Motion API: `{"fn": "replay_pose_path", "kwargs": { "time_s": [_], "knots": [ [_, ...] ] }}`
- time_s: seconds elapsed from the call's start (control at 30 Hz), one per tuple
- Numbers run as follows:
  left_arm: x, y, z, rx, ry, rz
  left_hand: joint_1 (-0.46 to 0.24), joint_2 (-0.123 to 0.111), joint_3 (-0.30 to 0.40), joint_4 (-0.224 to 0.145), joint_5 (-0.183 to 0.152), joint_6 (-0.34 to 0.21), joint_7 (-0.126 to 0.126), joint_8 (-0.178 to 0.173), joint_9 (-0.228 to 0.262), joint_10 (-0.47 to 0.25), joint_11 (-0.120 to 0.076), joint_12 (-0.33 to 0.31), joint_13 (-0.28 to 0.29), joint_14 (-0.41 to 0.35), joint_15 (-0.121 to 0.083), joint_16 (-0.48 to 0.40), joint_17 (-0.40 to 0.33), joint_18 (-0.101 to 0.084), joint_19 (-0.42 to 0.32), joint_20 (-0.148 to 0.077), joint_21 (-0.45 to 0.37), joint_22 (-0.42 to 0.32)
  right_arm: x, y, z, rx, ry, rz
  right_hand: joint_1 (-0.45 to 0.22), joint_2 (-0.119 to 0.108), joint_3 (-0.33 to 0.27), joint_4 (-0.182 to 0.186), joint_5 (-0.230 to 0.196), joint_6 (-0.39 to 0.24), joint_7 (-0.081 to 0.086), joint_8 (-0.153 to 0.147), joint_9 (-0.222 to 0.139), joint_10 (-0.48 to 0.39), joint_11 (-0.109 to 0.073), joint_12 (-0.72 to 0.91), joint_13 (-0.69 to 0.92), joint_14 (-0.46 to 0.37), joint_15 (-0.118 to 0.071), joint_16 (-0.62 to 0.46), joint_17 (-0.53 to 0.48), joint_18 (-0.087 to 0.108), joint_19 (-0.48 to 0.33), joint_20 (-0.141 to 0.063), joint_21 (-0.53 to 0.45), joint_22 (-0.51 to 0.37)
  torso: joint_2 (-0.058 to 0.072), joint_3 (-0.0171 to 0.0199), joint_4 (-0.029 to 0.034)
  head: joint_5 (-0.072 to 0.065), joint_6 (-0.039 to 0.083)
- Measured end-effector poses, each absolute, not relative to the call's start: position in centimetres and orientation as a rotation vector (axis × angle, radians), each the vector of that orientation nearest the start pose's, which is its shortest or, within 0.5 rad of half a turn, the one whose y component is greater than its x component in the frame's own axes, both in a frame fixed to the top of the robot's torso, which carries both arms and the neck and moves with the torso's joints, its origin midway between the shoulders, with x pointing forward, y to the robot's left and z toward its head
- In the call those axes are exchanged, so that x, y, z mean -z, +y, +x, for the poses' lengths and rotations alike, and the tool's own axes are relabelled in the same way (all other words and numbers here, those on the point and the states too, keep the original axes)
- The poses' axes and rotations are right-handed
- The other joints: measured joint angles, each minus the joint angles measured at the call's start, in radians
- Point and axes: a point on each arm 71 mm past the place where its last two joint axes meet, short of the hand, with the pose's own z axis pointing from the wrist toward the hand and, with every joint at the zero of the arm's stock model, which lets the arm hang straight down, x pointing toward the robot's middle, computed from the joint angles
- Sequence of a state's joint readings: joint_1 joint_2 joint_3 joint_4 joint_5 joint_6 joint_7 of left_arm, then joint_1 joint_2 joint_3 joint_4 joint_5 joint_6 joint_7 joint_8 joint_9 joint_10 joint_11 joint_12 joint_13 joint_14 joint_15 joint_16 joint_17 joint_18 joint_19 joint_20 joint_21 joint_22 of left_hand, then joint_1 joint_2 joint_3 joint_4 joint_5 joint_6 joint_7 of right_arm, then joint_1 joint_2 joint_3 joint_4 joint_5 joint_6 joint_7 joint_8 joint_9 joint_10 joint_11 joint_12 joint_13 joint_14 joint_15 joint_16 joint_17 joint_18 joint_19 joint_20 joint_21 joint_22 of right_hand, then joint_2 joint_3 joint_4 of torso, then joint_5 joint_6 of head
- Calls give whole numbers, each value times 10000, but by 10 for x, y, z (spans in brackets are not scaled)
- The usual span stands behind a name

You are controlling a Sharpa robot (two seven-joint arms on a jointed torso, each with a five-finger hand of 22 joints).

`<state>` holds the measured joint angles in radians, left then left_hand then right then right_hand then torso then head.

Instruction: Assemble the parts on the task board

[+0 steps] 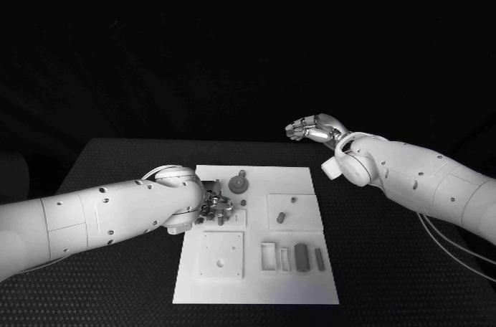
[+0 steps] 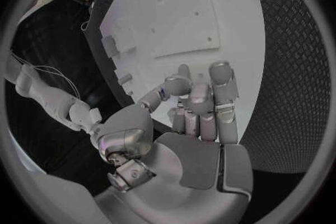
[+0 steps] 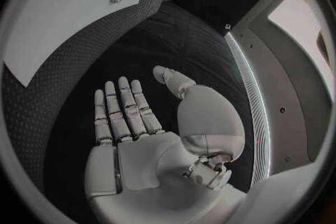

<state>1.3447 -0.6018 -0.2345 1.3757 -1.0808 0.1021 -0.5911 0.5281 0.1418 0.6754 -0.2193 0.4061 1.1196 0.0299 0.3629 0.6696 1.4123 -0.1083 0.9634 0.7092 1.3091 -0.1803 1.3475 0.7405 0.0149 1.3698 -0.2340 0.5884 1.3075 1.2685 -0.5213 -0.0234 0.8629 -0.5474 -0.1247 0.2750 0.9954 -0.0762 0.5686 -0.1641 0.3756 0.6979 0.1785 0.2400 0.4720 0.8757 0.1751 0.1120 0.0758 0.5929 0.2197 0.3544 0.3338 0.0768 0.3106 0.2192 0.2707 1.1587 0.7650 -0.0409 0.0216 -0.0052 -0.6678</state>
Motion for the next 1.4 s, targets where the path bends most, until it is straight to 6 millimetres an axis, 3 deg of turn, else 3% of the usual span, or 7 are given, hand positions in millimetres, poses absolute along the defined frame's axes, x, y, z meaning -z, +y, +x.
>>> {"fn": "replay_pose_path", "kwargs": {
  "time_s": [0.13,0.23,0.77,0.87,1.07,1.27,1.4],
  "knots": [
    [230,151,500,2483,23283,-227,-241,-249,253,522,-207,75,-71,2,45,13,-13,40,-53,0,0,50,-77,3,0,0,0,0,172,-228,599,-11335,15828,6011,0,0,0,0,0,0,0,0,0,0,0,0,-5,0,0,0,0,1,0,0,0,10,0,-5,0,-2,-4],
    [231,152,500,2421,23334,-214,-379,-412,-174,386,-277,707,-421,3,84,-122,-33,79,-83,-50,-50,78,-133,3,0,0,0,-1,172,-228,599,-11342,15832,6005,0,0,0,0,0,-27,27,0,-8,0,0,0,-12,0,0,0,-10,0,0,0,0,10,0,-5,1,-9,-6],
    [233,155,499,2250,23399,-266,-725,-1062,-1036,424,-1313,970,-375,-36,221,-254,-111,141,-185,-145,-142,156,-318,158,-36,-36,0,-2,172,-228,598,-11337,15838,5999,0,0,-28,-27,0,-27,27,0,-19,37,37,0,-20,0,-1,-40,-18,0,-39,39,0,31,0,-7,1,-27,-2],
    [233,157,500,2227,23393,-296,-752,-1142,-1057,549,-1754,969,-375,-36,244,-254,-111,193,-203,-161,-158,201,-352,159,-36,-35,0,-2,172,-229,598,-11332,15840,6002,0,0,-27,-28,0,-27,27,0,-19,37,36,0,-20,1,-1,-40,-18,0,-39,39,0,40,0,-7,6,-28,-1],
    [232,164,501,2141,23343,-465,-792,-1890,-1011,897,-3393,912,-388,-124,297,-256,-113,193,-246,-221,-202,241,-448,159,-74,-73,-40,6,174,-229,598,-11329,15869,6021,0,0,-27,-28,0,-32,32,0,-35,37,36,-40,-33,1,-1,-40,-18,0,-39,39,0,53,0,-14,6,-35,10],
    [228,170,502,2367,23240,-880,-1131,-2482,-1123,1257,-3529,819,-370,-155,338,-256,-113,233,-256,-229,-268,279,-478,158,-90,-90,-80,5,175,-230,598,-11303,15872,6039,0,0,-28,-28,0,-59,59,0,-46,36,36,-40,-33,1,-1,-40,-18,0,-39,39,-37,64,-1,-12,-4,-33,30],
    [213,173,509,2997,23078,-1739,-1271,-2409,-1694,804,-3529,680,-339,-175,428,-279,-91,233,-242,-298,-337,349,-478,157,-177,-106,-80,4,175,-230,597,-11291,15874,6048,0,0,-27,-27,0,-59,59,0,-46,37,36,-39,-43,-21,19,-40,-27,0,-38,38,-37,64,-5,-12,1,-36,62]
  ]
}}
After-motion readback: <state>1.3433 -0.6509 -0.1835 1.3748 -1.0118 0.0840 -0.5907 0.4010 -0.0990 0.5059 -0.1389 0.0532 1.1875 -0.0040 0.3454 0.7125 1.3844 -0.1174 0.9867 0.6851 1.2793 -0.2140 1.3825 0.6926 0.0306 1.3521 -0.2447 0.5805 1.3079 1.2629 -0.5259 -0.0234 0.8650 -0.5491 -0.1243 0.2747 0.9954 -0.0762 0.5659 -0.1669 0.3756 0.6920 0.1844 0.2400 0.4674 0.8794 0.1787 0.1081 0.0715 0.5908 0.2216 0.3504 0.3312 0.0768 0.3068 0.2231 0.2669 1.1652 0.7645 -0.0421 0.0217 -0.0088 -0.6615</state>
